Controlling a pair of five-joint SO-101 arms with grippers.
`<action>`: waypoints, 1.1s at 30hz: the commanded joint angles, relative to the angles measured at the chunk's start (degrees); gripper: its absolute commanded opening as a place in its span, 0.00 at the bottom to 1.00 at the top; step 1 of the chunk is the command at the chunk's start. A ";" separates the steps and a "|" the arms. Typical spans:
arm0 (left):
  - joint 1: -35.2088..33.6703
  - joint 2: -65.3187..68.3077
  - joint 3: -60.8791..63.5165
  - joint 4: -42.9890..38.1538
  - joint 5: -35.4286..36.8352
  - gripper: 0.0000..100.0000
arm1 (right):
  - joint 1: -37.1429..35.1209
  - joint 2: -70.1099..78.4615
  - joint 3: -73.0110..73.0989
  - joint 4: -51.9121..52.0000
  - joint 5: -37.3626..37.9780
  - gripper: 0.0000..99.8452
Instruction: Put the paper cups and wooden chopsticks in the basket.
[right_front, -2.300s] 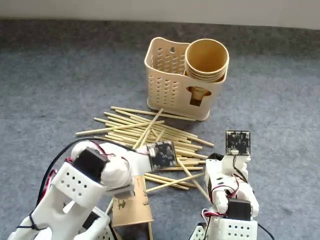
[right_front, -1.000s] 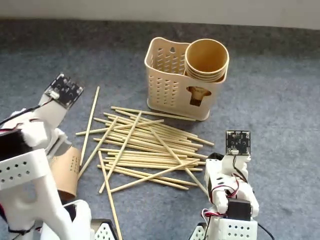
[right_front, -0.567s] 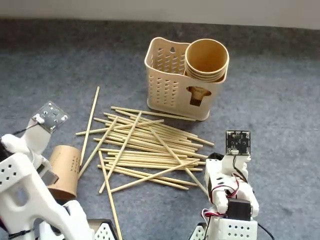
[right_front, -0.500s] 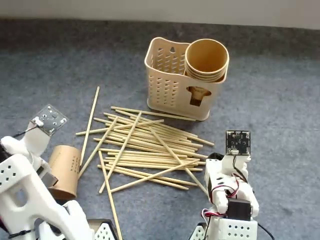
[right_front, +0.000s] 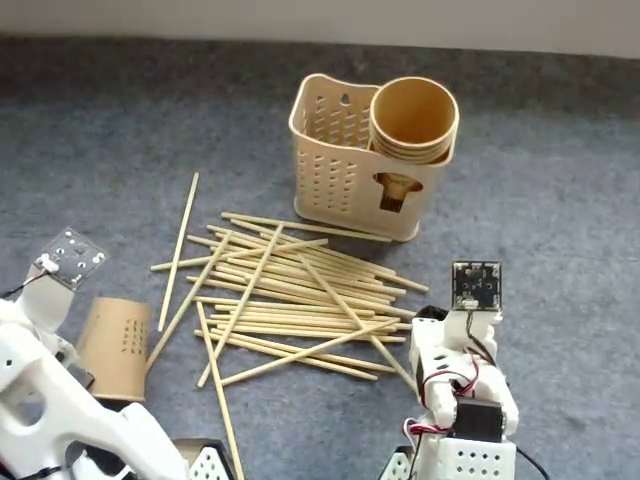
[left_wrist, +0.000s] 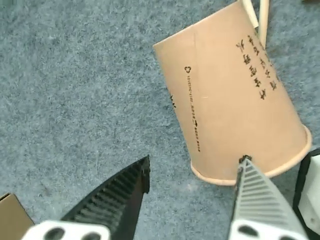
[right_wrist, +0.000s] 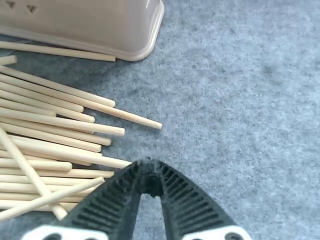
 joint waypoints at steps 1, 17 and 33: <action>-1.98 0.04 -0.57 -0.35 -4.57 0.27 | 0.66 -0.57 6.11 -1.01 0.70 0.01; -1.71 -28.97 9.80 -0.53 9.14 0.27 | 0.66 -0.57 6.11 -0.84 0.70 0.01; -1.63 -52.70 32.40 -1.32 6.59 0.27 | 0.66 -0.57 6.11 -0.84 0.70 0.01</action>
